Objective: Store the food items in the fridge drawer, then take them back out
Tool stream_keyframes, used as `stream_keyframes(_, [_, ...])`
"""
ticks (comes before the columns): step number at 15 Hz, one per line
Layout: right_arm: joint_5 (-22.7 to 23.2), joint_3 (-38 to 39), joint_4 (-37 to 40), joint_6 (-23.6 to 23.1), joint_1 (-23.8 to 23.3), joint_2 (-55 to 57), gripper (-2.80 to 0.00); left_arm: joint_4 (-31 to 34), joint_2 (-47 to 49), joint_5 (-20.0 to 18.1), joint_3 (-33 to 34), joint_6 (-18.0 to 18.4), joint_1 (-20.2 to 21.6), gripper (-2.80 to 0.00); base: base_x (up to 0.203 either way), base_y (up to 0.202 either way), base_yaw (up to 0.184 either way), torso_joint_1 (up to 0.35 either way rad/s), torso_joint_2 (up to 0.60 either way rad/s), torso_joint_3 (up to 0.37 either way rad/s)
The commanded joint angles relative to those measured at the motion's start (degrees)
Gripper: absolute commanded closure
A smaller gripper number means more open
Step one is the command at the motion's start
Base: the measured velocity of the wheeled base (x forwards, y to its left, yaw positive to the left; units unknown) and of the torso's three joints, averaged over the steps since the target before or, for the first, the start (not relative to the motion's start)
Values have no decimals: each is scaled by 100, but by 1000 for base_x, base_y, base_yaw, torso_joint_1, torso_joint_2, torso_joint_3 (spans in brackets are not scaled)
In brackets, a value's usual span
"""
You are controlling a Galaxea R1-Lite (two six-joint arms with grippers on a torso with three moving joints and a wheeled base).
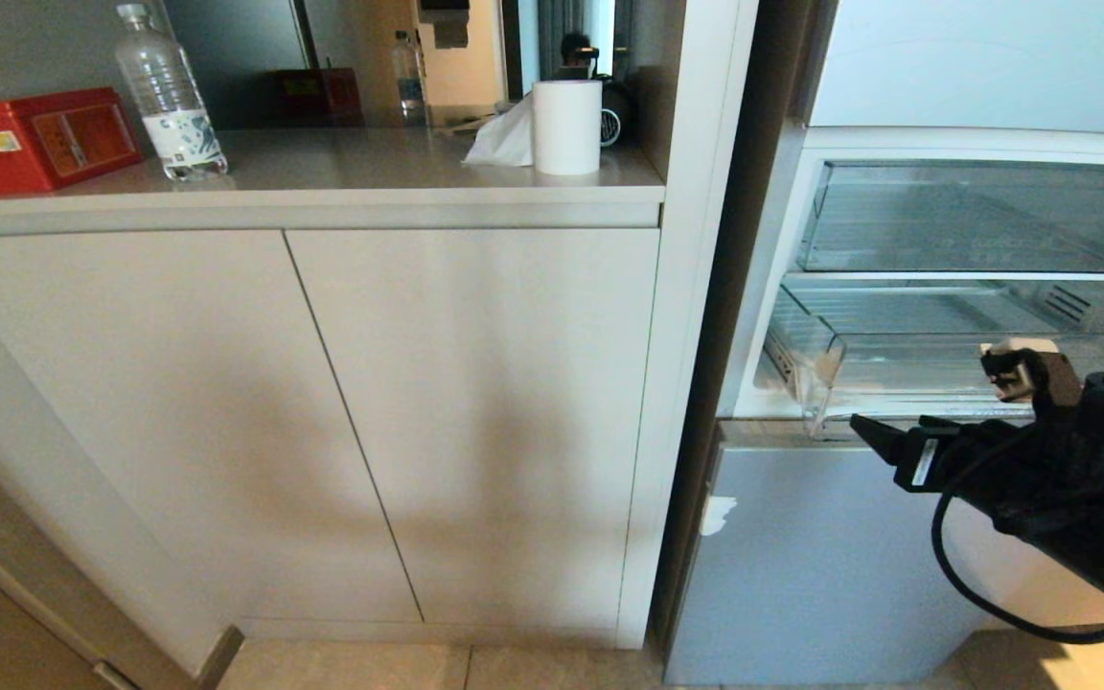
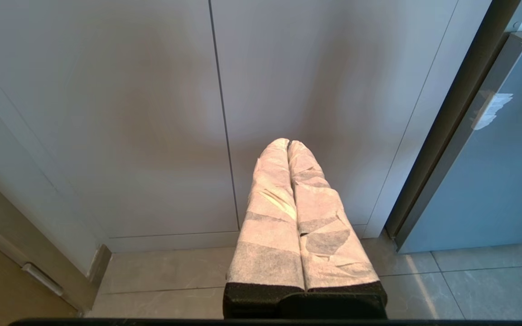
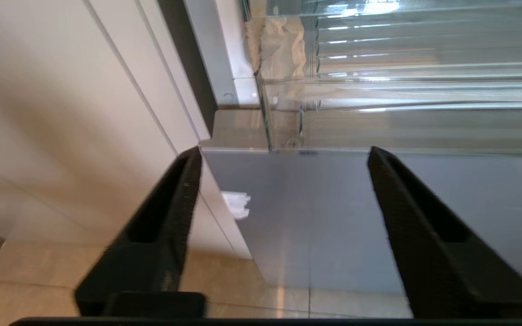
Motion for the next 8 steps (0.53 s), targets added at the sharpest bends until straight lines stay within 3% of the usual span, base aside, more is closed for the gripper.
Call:
stream_keyframes(1, [-12, -21, 587, -7, -69, -949, -280, -2, -11, 0, 9, 5, 0, 0, 0, 0, 0, 0, 0, 0])
stream_keyframes(2, [-12, -294, 1210, -11, -140, -1209, -280, -2, -11, 0, 9, 5, 0, 0, 0, 0, 0, 0, 0, 0])
stream_keyframes(3, [-12, -664, 1732, -13, -231, -1332, 0, -2, -11, 0, 9, -4, 0, 0, 0, 0, 0, 0, 0, 0])
stream_keyframes(8, [-8, -2544, 3592, -61, -575, -914, 0, -2, -11, 0, 9, 5, 0, 0, 0, 0, 0, 0, 0, 0])
